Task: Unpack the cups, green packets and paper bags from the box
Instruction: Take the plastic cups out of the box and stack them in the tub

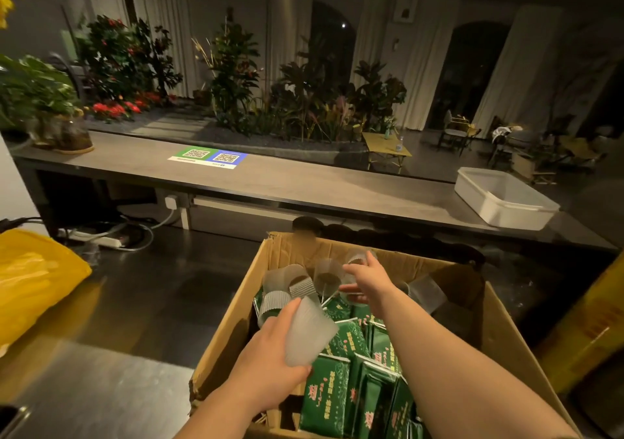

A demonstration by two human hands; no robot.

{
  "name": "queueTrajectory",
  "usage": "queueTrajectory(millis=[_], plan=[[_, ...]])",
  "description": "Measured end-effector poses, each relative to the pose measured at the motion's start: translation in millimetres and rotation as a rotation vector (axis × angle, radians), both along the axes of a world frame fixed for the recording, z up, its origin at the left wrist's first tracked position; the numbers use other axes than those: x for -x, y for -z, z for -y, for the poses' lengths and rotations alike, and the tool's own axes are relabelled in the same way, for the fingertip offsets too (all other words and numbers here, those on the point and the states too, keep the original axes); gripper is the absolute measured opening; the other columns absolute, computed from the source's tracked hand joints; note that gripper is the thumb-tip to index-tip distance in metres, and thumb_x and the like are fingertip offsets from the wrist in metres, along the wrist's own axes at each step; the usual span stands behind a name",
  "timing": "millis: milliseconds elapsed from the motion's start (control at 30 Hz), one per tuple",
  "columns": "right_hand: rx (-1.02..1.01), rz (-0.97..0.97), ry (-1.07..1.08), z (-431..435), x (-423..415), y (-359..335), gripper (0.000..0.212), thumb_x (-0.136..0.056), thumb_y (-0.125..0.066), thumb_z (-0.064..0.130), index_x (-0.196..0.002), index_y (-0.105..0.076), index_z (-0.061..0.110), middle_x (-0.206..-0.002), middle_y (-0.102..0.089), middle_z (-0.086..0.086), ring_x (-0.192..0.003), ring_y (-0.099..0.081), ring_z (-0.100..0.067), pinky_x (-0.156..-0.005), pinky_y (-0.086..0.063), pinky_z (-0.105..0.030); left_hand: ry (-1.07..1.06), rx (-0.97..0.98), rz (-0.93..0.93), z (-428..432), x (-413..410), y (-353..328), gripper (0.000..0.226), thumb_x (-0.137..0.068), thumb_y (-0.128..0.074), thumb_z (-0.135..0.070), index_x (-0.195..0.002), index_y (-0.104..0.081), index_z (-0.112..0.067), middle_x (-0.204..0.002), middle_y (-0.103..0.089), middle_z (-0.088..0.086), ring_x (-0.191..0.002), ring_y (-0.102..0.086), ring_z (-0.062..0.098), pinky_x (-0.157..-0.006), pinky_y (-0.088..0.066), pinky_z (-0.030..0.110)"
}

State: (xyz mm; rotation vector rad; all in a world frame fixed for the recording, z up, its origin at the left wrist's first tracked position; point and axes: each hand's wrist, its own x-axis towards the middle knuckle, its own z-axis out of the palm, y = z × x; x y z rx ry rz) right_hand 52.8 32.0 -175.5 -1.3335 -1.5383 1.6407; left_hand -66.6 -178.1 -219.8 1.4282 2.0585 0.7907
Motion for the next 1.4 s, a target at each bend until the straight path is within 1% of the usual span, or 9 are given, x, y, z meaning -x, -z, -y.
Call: queueTrajectory(millis=[100, 167, 300, 467, 633, 900, 1167, 1300, 1400], plan=[[0.086, -0.147, 0.213, -7, -7, 6, 0.067, -0.097, -0.069, 0.023, -0.156, -0.037, 0.024, -0.142, -0.058, -0.012, -0.103, -0.069, -0.028, -0.094, -0.057, -0.046, 0.004, 0.018, 0.004, 1, 1, 1, 0.104, -0.082, -0.075, -0.046, -0.148, 0.004, -0.06, -0.145, -0.033, -0.016, -0.119, -0.042, 0.011, -0.1, -0.044, 0.037], [0.077, -0.226, 0.424, -6, -13, 9, 0.037, -0.091, -0.077, 0.026, -0.125, -0.064, 0.019, -0.128, -0.066, -0.012, -0.109, -0.065, -0.029, -0.102, -0.053, -0.052, 0.008, 0.018, 0.009, 1, 1, -1, 0.104, -0.083, -0.075, -0.046, -0.149, 0.004, -0.059, -0.147, -0.031, -0.017, -0.121, -0.04, 0.01, -0.102, -0.043, 0.037], [0.234, -0.411, 0.566, 14, -24, 7, 0.032, -0.081, -0.085, 0.033, -0.094, -0.061, 0.018, -0.106, -0.064, -0.007, -0.104, -0.06, -0.03, -0.099, -0.051, -0.053, -0.005, 0.019, -0.006, -2, 2, -2, 0.105, -0.083, -0.077, -0.043, -0.15, 0.003, -0.058, -0.15, -0.029, -0.016, -0.12, -0.039, 0.009, -0.106, -0.044, 0.04], [0.305, -0.366, 0.482, 34, -23, 21, 0.048, -0.075, -0.088, 0.023, -0.111, -0.059, 0.008, -0.113, -0.063, -0.016, -0.103, -0.062, -0.033, -0.099, -0.052, -0.055, 0.006, 0.014, -0.023, -1, -1, -1, 0.105, -0.084, -0.078, -0.042, -0.147, 0.003, -0.061, -0.148, -0.03, -0.016, -0.12, -0.041, 0.01, -0.104, -0.046, 0.041], [0.419, -0.546, 0.226, 42, -31, 16, 0.026, -0.1, -0.057, 0.014, -0.124, -0.059, 0.004, -0.096, -0.06, -0.012, -0.088, -0.056, -0.026, -0.096, -0.049, -0.046, -0.004, 0.007, -0.025, 2, -2, 0, 0.104, -0.084, -0.078, -0.042, -0.145, 0.003, -0.064, -0.146, -0.031, -0.018, -0.121, -0.042, 0.011, -0.105, -0.046, 0.043], [0.215, -0.161, -0.051, 53, -30, 14, 0.019, -0.096, -0.06, -0.002, -0.109, -0.075, 0.0, -0.115, -0.072, -0.021, -0.096, -0.064, -0.031, -0.079, -0.053, -0.043, 0.058, 0.009, -0.068, 0, -2, -1, 0.104, -0.083, -0.08, -0.037, -0.145, -0.001, -0.062, -0.145, -0.029, -0.022, -0.128, -0.035, 0.007, -0.111, -0.043, 0.045], [0.308, -0.066, -0.3, 55, -24, 18, 0.036, -0.104, -0.056, 0.035, -0.128, -0.063, 0.01, -0.124, -0.056, -0.014, -0.108, -0.056, -0.029, -0.083, -0.053, -0.04, 0.027, -0.024, 0.012, 1, -1, 0, 0.102, -0.083, -0.081, -0.037, -0.145, -0.004, -0.062, -0.13, -0.026, -0.03, -0.121, -0.04, 0.006, -0.109, -0.045, 0.042], [0.12, 0.056, -0.425, 60, -11, 33, 0.036, -0.108, -0.044, 0.036, -0.14, -0.054, 0.024, -0.125, -0.058, -0.002, -0.111, -0.055, -0.021, -0.096, -0.046, -0.038, -0.016, -0.047, -0.011, 1, -1, 2, 0.104, -0.083, -0.081, -0.037, -0.146, -0.002, -0.059, -0.141, -0.027, -0.023, -0.123, -0.039, 0.007, -0.108, -0.046, 0.041], [0.082, -0.106, -0.198, 54, 3, 34, 0.036, -0.108, -0.043, 0.043, -0.132, -0.059, 0.022, -0.132, -0.061, -0.005, -0.116, -0.059, -0.024, -0.096, -0.049, -0.04, -0.08, -0.047, -0.009, -1, 1, 4, 0.103, -0.084, -0.08, -0.036, -0.147, -0.002, -0.056, -0.144, -0.027, -0.02, -0.121, -0.04, 0.008, -0.106, -0.047, 0.041]])
